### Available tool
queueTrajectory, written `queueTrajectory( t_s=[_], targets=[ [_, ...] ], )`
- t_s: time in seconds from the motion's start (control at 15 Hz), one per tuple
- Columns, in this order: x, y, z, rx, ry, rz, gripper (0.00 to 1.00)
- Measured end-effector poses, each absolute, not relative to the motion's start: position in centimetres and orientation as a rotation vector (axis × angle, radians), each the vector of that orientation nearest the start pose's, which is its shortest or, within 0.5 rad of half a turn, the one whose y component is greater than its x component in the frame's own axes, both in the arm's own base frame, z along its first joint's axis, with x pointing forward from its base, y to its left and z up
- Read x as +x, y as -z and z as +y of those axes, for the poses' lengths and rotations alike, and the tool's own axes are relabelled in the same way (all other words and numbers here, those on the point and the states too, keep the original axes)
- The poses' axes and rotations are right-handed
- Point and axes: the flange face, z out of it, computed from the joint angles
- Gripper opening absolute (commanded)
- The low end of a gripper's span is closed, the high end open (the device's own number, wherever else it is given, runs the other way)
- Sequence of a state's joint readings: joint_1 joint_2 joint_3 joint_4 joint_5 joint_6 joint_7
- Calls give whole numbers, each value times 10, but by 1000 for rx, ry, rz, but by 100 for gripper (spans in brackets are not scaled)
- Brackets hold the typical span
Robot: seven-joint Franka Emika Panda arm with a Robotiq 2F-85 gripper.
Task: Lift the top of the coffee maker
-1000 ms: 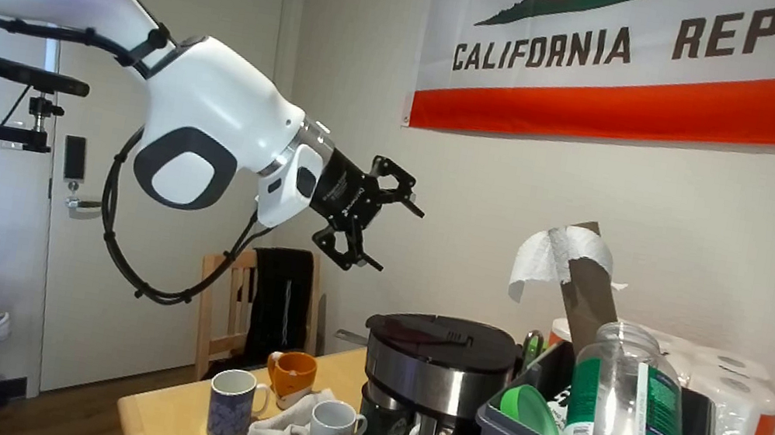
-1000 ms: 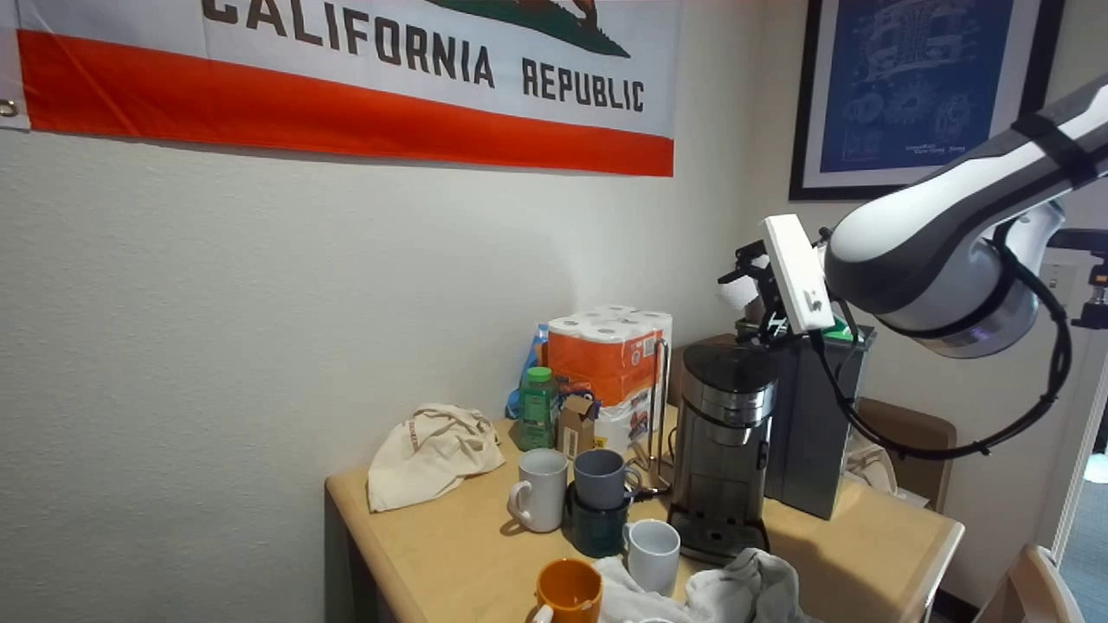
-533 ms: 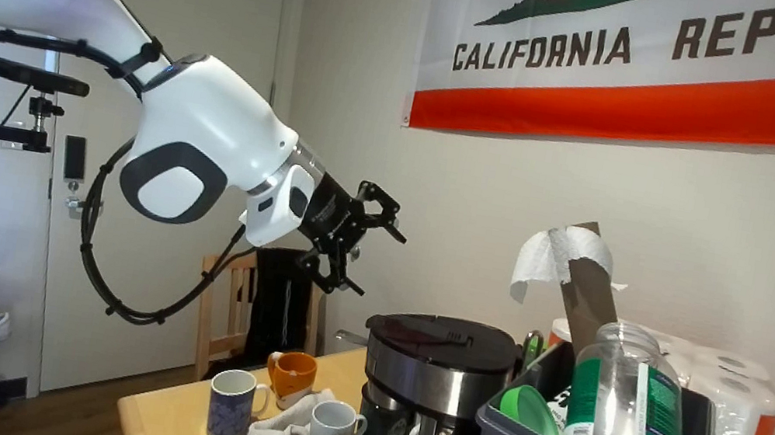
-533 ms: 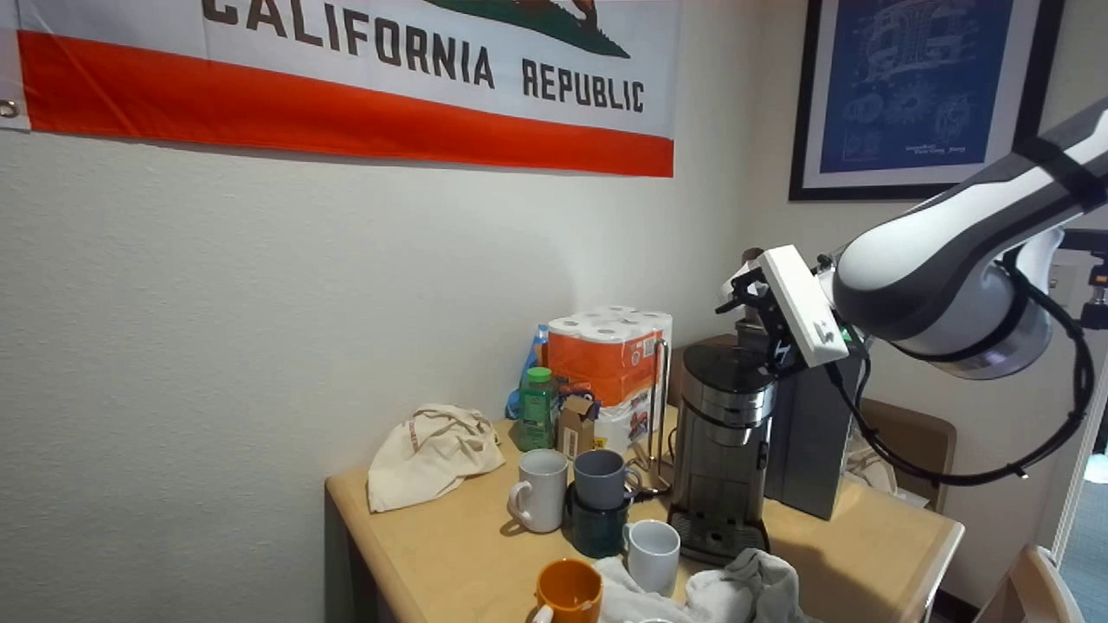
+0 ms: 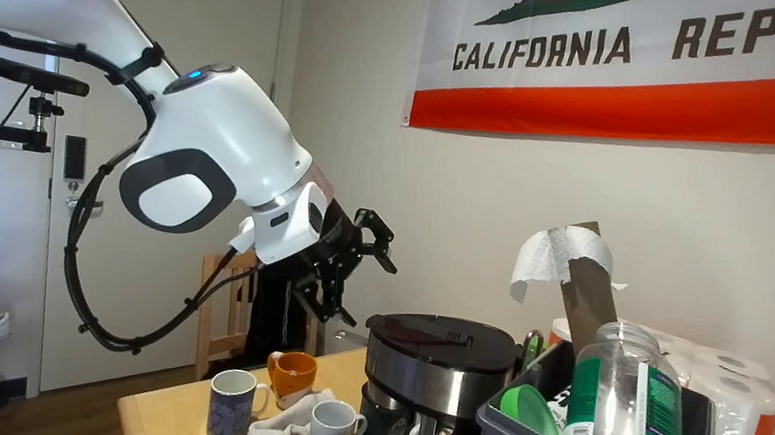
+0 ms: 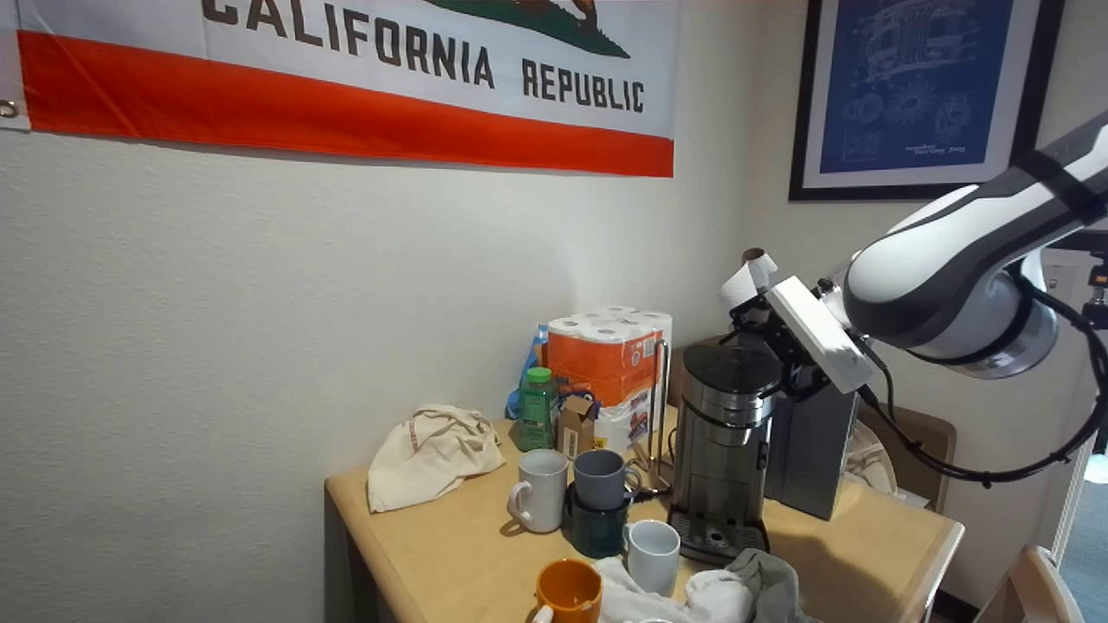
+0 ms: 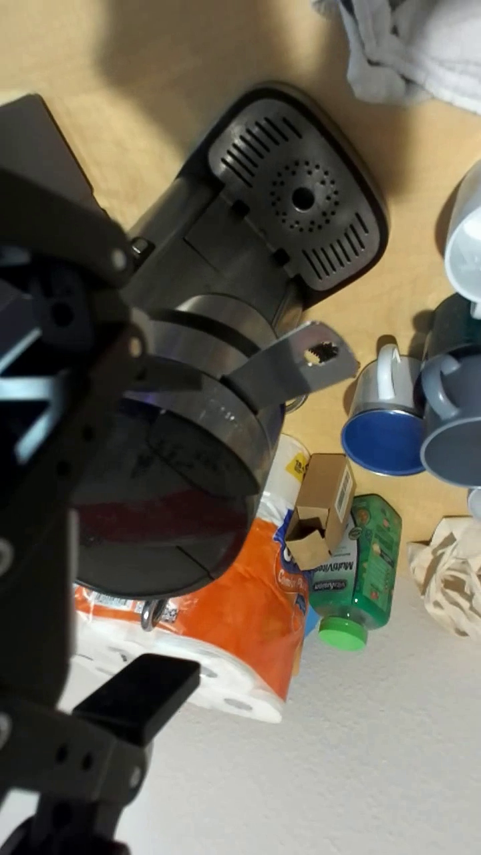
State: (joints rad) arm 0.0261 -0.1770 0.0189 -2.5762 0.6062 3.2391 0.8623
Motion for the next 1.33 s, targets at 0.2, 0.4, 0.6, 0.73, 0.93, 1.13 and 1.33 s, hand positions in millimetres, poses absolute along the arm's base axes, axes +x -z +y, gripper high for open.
queueTrajectory(
  t_s=[0.2,0.4,0.6,0.73,0.93,1.13,1.33],
  targets=[
    [475,-413,-40,-1965,849,1593,100],
    [477,-418,-42,-2068,896,1508,100],
    [478,-424,-43,-2184,952,1411,100],
    [476,-432,-43,-2271,965,1353,100],
    [467,-451,-38,-2410,977,1272,100],
    [454,-474,-27,-2536,991,1206,100],
    [439,-498,-17,-2603,1015,1165,100]
  ],
)
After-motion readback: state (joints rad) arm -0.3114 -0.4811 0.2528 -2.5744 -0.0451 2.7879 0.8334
